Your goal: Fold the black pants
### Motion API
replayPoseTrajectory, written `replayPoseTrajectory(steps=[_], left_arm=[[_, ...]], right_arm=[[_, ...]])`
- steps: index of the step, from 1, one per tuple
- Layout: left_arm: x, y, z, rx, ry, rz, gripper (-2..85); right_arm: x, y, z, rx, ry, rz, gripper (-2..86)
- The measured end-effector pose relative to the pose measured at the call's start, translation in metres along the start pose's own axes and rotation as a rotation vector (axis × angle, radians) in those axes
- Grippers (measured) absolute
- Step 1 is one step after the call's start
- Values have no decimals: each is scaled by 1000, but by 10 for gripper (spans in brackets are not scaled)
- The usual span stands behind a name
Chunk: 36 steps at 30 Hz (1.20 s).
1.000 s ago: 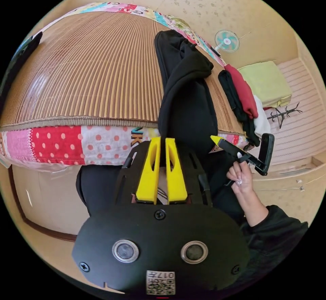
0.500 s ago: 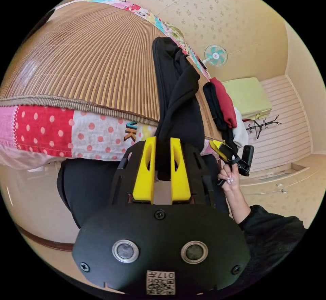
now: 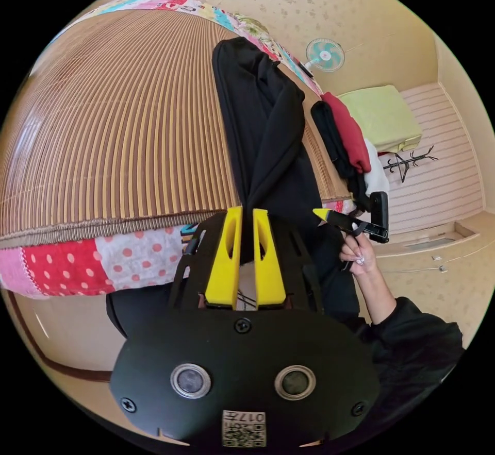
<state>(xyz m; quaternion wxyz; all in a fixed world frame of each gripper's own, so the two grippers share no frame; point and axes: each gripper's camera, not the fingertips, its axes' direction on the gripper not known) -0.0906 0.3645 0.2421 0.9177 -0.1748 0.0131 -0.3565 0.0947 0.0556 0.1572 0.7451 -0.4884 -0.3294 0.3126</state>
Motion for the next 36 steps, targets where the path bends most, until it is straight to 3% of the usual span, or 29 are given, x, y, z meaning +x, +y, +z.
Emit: replayPoseTrajectory(steps=[4,8,10,13,18,22,25,27,28,30,33,36], left_arm=[[19,36,7,-24,-36,36,53],[22,62,5,97,-4,28,131],[22,62,7,107,24,22,141],[40,60,18,72,-99,71,141],[95,73,39,27,-466,206,109],[103,87,23,20,-409,235,42],[84,97,-29,27,79,233,37],[74,110,-82,111,611,259,35],[74,114,-95,147,740,274,35],[103,127,-144,243,1173,384,35],[171,145,-201,295,1497,593,36],[220,162,-257,345,1502,690,37]], right_arm=[[9,39,-6,-1,57,-53,60],[30,49,-13,72,-111,-16,94],[35,46,-8,54,-86,3,90],[36,50,-8,48,-32,13,82],[38,76,-13,30,-66,-57,48],[35,108,-44,45,-242,-116,32],[12,142,-108,132,-437,-215,27],[-11,163,-166,234,-603,-307,25],[-34,178,-205,281,-706,-381,24],[-97,204,-256,264,-776,-597,22],[-206,273,-331,336,-670,-896,20],[-264,329,-378,428,-526,-999,19]])
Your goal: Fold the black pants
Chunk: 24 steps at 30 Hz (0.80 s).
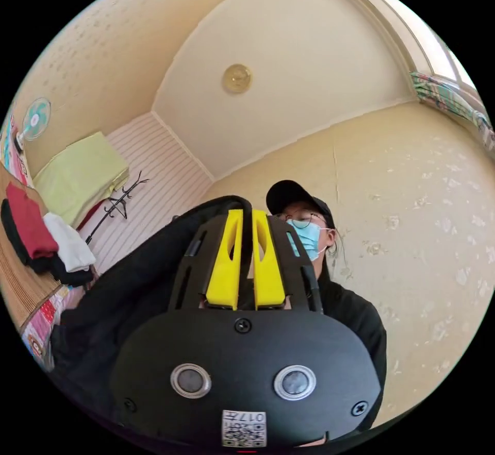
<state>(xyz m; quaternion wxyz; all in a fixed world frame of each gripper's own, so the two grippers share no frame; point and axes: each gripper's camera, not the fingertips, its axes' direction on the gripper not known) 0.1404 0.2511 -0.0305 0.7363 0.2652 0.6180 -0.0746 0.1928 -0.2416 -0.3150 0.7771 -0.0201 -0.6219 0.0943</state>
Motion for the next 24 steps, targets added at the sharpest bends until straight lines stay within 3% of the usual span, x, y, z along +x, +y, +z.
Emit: replayPoseTrajectory(steps=[4,7,11,14,20,24], left_arm=[[47,-29,25,-63,-277,91,36],[54,-50,32,-55,-450,112,35],[22,-92,23,-28,-693,47,35],[-9,-112,13,-45,-842,15,35],[-10,-79,16,-87,-859,45,34],[24,-59,49,-103,-767,166,34]], right_arm=[[-27,-10,-13,28,37,12,19],[13,-13,-21,77,-6,138,19],[92,-30,-19,40,174,223,20],[130,-25,-16,46,135,264,20],[81,12,-9,43,131,149,18],[39,14,-11,101,40,113,17]])
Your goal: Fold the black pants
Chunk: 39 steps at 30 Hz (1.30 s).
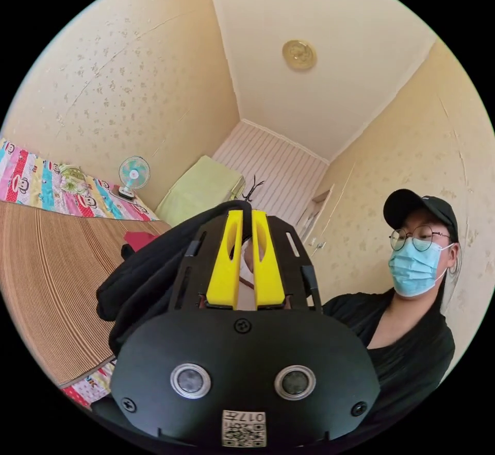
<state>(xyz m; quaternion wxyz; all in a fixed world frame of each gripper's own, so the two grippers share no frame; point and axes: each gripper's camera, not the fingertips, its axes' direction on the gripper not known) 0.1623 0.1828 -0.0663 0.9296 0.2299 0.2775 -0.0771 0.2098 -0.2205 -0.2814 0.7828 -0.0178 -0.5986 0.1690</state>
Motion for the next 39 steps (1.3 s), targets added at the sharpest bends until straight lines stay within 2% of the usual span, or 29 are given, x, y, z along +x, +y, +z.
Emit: replayPoseTrajectory(steps=[5,9,12,17,21,23,26,28,33,35,39], left_arm=[[61,-12,1,74,0,143,35],[62,-18,8,113,-6,143,34],[22,-24,19,94,-88,31,31],[-91,-64,48,42,-200,-129,25],[-172,-104,73,11,-298,-137,31],[-196,-100,83,-14,-368,-137,33],[-241,-57,102,-141,-524,-194,38],[-272,-8,108,-218,-567,-246,40],[-324,189,102,-471,-576,-501,45],[-321,239,86,-481,-601,-571,42],[-328,272,40,-398,-576,-684,86]], right_arm=[[-77,-16,12,19,7,-138,19],[-91,-20,26,36,146,-142,19],[-46,-30,43,5,229,-57,18],[101,-82,72,-12,323,175,17],[162,-102,100,29,471,167,17],[194,-89,121,-31,610,163,16],[244,-31,136,-161,701,232,15],[271,25,134,-221,687,311,15],[302,203,106,-381,660,598,15],[294,259,78,-378,631,692,14],[298,263,27,-260,628,764,30]])
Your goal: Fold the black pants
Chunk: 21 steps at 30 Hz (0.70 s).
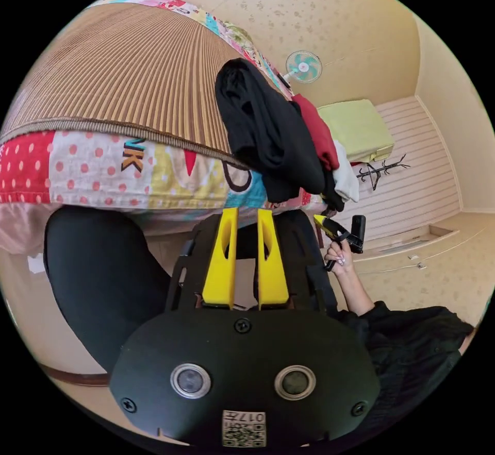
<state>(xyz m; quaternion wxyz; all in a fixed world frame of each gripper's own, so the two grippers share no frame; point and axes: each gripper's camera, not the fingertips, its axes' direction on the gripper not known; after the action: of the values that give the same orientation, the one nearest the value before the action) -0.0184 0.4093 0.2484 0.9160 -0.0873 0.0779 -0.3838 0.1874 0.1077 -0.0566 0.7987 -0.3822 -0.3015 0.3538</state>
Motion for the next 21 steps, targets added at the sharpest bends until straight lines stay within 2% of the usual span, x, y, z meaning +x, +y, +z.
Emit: replayPoseTrajectory(steps=[5,8,10,12,13,15,17,21], left_arm=[[-9,-79,-44,170,144,-24,153],[-6,-140,-40,133,78,-55,187],[-8,-164,-23,61,9,-79,197],[-20,-175,16,-117,-14,-107,169],[-23,-172,21,-128,-7,-110,156],[-37,-145,15,-25,77,-178,141],[-45,-118,10,-23,149,-250,126],[-48,-32,-10,-91,337,-297,101]], right_arm=[[-4,-109,-3,0,-159,26,190],[-3,-160,32,-54,-176,69,229],[4,-173,63,-126,-212,121,229],[9,-168,95,-206,-233,146,200],[10,-154,106,-192,-205,151,179],[9,-132,97,-80,-202,140,157],[13,-105,93,-145,-315,187,136],[-3,-46,66,-220,-415,128,115]])
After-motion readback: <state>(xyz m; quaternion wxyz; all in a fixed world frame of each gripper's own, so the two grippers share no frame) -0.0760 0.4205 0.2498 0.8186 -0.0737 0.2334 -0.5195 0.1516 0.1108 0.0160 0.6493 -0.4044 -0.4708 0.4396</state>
